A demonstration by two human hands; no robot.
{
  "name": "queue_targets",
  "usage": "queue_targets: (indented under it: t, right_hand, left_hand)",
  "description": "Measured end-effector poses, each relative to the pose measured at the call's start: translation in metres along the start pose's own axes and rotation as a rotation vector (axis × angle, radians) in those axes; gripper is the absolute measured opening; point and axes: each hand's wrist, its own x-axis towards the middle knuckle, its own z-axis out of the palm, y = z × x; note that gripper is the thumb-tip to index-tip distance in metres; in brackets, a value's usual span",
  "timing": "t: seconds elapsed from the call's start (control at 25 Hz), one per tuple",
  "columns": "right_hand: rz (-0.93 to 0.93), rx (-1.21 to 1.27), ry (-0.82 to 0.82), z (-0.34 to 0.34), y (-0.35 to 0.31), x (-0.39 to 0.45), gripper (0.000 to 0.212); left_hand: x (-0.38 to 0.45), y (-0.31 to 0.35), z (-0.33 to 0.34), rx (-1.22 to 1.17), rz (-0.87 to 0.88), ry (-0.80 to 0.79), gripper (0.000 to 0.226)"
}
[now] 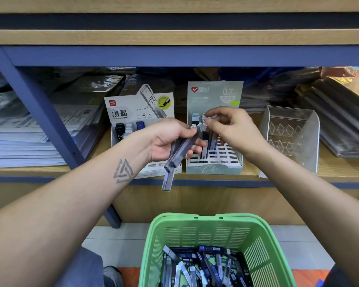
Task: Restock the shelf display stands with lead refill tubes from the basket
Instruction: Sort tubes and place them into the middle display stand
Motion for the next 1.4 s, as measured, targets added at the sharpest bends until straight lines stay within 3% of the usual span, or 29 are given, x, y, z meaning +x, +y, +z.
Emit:
queue_targets:
  t: [0.2,0.32,0.4,0.52,0.72,0.84,1.08,1.32,1.4]
  right_hand:
    - [0.175,0.333,-0.182,-0.001,-0.008,-0.004,0.013]
    - [0.255,0.475,-0.191,-0.004,-0.011,-0.004,0.009]
    - [0.279,0.560,-0.177,-0.009,-0.008,-0.002,0.018]
    - [0.260,0.579,-0.204,-0.014,-0.005,-0.003,0.027]
    - [0.249,0.566,-0.198,-0.010,-0.004,-0.003,0.024]
    - [0.236,0.568,-0.192,-0.009,-0.005,-0.003,0.022]
    - [0.034,0.371,-0.047,-0.013,-0.017,0.004,0.015]
    - [-0.260,-0.222,0.077,-0.005,-0.033,0.017,0.013]
    - [-0.300,-0.320,0.074,0.003,-0.029,0.018,0.014]
  left_hand:
    - [-0.005,-0.001,0.000,0.124,0.056,-0.071,0.013]
    - [-0.010,-0.001,0.001,0.104,0.071,-0.071,0.016]
    - [-0.013,0.000,-0.001,0.053,0.056,-0.077,0.023]
    - [-0.015,-0.001,-0.005,0.069,0.025,-0.055,0.028]
    - [-0.010,-0.005,-0.006,0.206,0.003,0.026,0.024]
    - [-0.005,-0.009,-0.004,0.321,0.056,0.154,0.013]
    - [0.005,-0.003,-0.015,0.390,0.102,0.389,0.011]
    - [0.010,0.001,-0.021,0.375,0.037,0.510,0.015]
    - [0.014,-0.002,-0.021,0.409,0.016,0.527,0.016]
